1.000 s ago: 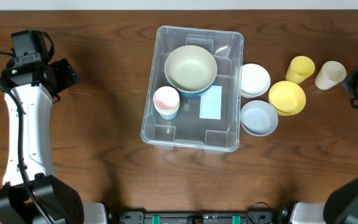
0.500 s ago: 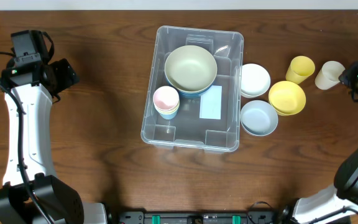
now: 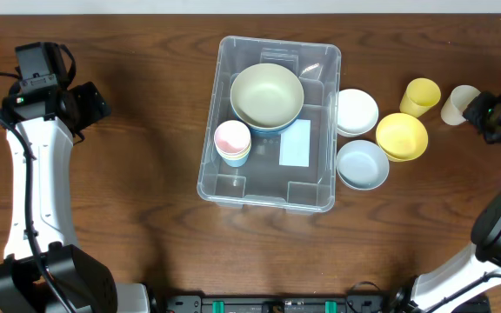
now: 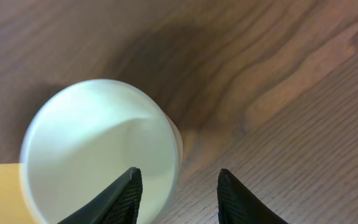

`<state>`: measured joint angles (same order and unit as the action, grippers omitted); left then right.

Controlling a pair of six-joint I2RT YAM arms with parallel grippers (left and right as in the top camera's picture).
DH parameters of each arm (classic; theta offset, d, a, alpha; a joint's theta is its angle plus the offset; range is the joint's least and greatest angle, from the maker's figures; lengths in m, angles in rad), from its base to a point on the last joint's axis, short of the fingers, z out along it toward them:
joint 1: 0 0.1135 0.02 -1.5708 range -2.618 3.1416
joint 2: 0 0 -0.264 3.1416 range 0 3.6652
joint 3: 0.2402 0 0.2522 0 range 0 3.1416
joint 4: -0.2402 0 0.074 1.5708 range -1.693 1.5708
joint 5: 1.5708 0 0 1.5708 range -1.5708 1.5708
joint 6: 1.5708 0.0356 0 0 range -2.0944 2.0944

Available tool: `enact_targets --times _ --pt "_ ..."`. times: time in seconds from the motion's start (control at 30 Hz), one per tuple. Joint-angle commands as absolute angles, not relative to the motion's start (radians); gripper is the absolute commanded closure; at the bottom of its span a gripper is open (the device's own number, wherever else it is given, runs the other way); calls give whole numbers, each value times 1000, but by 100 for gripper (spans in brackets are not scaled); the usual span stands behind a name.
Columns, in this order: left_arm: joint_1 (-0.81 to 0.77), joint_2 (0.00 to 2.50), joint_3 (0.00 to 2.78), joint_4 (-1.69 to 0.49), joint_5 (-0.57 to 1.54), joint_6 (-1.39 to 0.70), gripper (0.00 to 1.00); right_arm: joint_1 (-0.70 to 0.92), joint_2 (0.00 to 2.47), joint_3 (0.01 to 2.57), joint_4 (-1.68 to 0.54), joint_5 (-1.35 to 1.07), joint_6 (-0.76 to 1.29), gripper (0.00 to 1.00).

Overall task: Pack container
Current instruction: 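Grasp the cream cup rim with the right gripper, then carry the cream cup into the container and release it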

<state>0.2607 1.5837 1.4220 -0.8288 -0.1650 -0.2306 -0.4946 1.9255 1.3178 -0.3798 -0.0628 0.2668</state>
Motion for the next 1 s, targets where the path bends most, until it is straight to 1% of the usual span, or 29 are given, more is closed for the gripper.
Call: enact_targets --times 0.0,0.1,0.17,0.23,0.27,0.3,0.47,0.7,0.83,0.97 --pt "263 1562 1448 -828 -177 -221 2 -501 1956 1327 -377 -71 258 59" --pt "263 1562 1448 -828 -177 -221 2 -501 1966 1327 -374 -71 266 61" --pt "263 1562 1448 -828 -177 -221 2 -501 1966 1327 -373 -71 265 80" --pt "263 1562 1448 -828 -177 -221 2 -504 1961 1327 -368 -71 265 91" --pt "263 1562 1448 -828 -177 -221 2 -505 1957 1328 -366 -71 265 96" --pt "263 1562 1448 -828 -177 -221 2 -505 1952 1328 -367 -71 265 98" --pt "263 1562 1448 -828 -177 -221 2 -503 1867 1328 -404 -25 252 99" --pt "263 1562 1448 -828 -177 -221 2 -471 1619 1328 -514 -16 188 99" --pt "263 1562 1448 -828 -177 -221 2 -383 1444 1328 -598 -19 158 99" --pt "263 1562 1448 -828 -177 -221 2 -215 1315 1328 -658 -25 128 99"
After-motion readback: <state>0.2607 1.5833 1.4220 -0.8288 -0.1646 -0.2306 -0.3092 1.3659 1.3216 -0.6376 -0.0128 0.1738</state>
